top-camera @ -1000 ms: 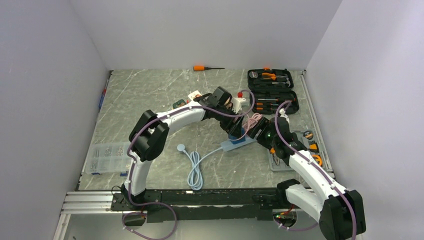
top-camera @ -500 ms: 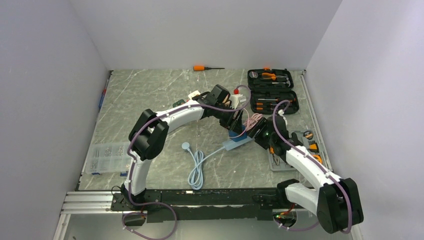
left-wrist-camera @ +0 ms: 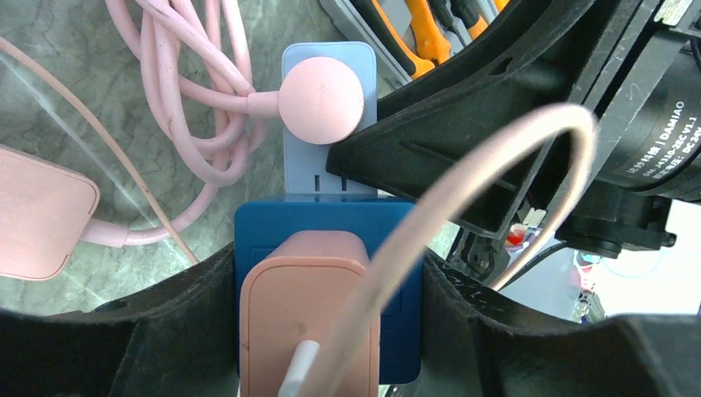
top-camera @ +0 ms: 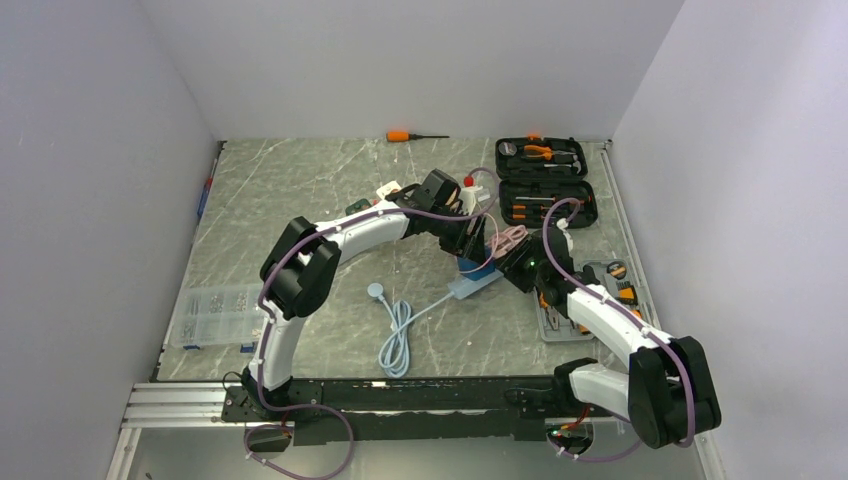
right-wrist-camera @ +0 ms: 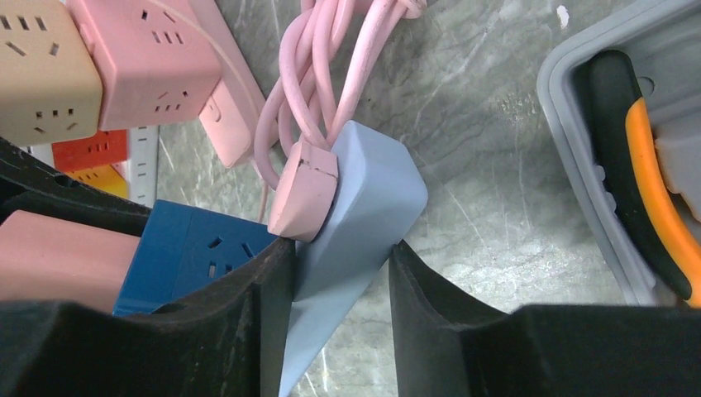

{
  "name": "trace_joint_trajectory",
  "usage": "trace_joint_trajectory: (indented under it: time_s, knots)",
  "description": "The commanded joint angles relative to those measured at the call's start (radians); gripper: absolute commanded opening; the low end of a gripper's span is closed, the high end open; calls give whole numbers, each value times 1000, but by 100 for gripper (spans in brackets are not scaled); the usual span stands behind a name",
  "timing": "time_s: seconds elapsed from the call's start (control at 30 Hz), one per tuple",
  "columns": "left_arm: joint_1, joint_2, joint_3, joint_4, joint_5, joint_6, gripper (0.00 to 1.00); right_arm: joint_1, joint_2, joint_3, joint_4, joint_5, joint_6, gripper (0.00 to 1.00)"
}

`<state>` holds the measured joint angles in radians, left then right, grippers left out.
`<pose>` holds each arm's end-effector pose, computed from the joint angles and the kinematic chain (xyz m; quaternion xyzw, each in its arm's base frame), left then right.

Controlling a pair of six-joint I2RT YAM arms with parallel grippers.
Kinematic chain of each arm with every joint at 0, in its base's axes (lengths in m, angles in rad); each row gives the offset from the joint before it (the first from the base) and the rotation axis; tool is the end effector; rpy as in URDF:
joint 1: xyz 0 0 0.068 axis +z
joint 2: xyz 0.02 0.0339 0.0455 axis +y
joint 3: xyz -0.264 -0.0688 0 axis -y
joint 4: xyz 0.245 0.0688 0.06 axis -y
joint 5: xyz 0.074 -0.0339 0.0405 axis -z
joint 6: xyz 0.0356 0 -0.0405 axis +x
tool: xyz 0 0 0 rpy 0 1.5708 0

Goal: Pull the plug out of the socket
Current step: Remove the plug from the socket.

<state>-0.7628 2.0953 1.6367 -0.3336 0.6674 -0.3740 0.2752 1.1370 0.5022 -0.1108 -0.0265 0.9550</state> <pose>0.3246 -0.3407 0.2148 0.2908 0.8337 -0.4484 0.1391 0.2138 0.0613 0.1817 0.3004 0.8654 0.2413 0.3205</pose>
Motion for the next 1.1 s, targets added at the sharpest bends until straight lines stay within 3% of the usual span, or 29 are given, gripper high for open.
trace_joint_trajectory:
  time_s: [0.0, 0.2, 0.4, 0.47, 0.83, 1.07]
  knots:
    - [-4, -30, 60, 188, 8, -65, 0, 7, -7, 18, 91, -13, 8, 35]
    - [16, -49, 73, 175, 6, -62, 0, 7, -11, 12, 96, -31, -9, 8]
    - [22, -56, 89, 185, 5, -62, 0, 8, 8, -2, 194, -107, -9, 8]
    - [21, -65, 85, 182, 14, -61, 0, 9, 12, 9, 169, -88, -17, 0]
    - [77, -160, 93, 111, 42, -12, 0, 12, -8, -44, 73, 79, -90, 0]
    - [186, -249, 57, 93, 75, 22, 0, 19, 8, -72, 38, 163, -134, 0]
